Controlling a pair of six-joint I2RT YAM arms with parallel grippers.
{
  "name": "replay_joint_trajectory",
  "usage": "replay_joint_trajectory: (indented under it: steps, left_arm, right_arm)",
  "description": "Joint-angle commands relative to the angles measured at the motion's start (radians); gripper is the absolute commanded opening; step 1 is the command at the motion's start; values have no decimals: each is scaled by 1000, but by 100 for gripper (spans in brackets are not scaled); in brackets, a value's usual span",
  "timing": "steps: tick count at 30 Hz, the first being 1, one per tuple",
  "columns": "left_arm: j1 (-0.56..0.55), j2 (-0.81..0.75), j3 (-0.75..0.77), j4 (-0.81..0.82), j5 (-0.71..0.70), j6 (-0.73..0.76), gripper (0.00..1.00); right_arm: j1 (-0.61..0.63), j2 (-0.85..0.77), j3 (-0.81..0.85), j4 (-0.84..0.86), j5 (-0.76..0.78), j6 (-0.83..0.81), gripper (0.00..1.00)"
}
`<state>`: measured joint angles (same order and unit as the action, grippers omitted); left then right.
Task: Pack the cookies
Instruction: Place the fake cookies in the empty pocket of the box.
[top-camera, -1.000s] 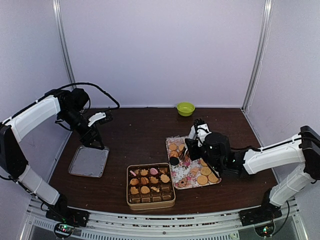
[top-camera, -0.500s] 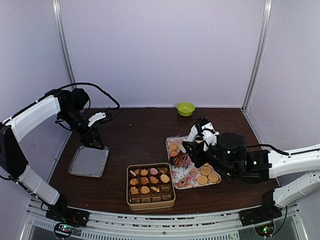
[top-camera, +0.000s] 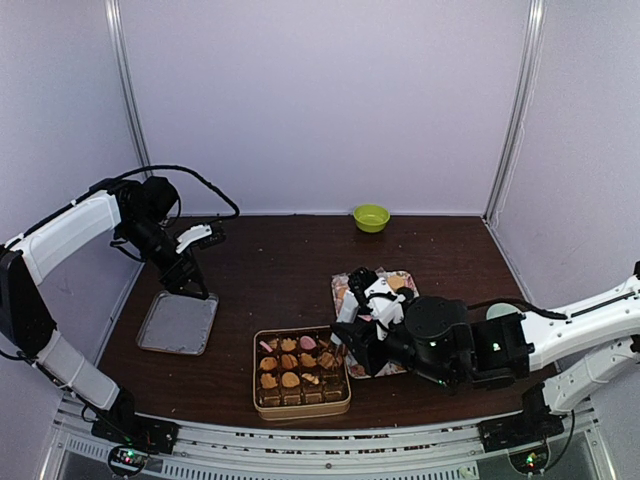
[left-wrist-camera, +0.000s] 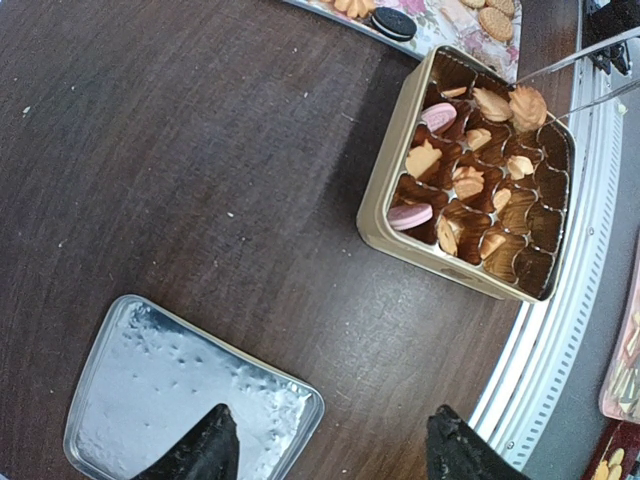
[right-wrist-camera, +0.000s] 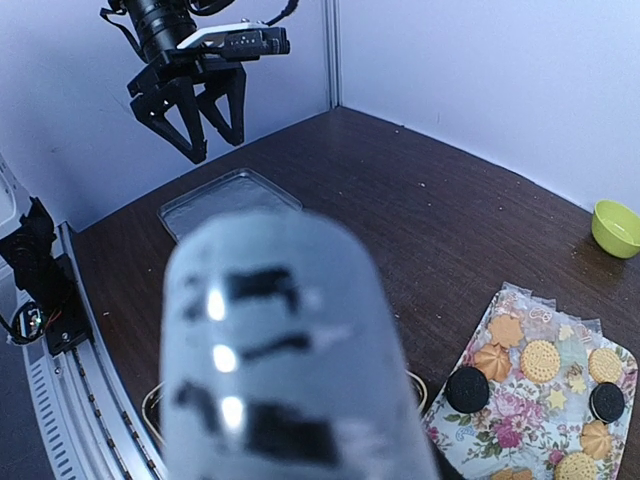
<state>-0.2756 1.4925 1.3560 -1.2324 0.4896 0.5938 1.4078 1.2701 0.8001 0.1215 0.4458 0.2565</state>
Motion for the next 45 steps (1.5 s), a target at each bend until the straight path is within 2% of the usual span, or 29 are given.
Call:
replay_joint_trajectory:
  steps: [1,16,31,39,45]
  left_arm:
    - [4,-6,10,-1,9,13,67]
    - [4,-11,10,-2,17,15,66]
    - [4,-14,15,-8,24,15,66]
    - [5,-11,21,-11,24,15,66]
    - [5,-11,26,-15,22,17,66]
  right_arm:
    - [5,8,32,32,11,17,22]
    - [10,-7,13,17,-16,35,37]
    - [10,-19,36,-5,-5,15,42]
    - [5,-19,39,13,6,18,36]
    - [-5,-17,42,12,-55,13,30]
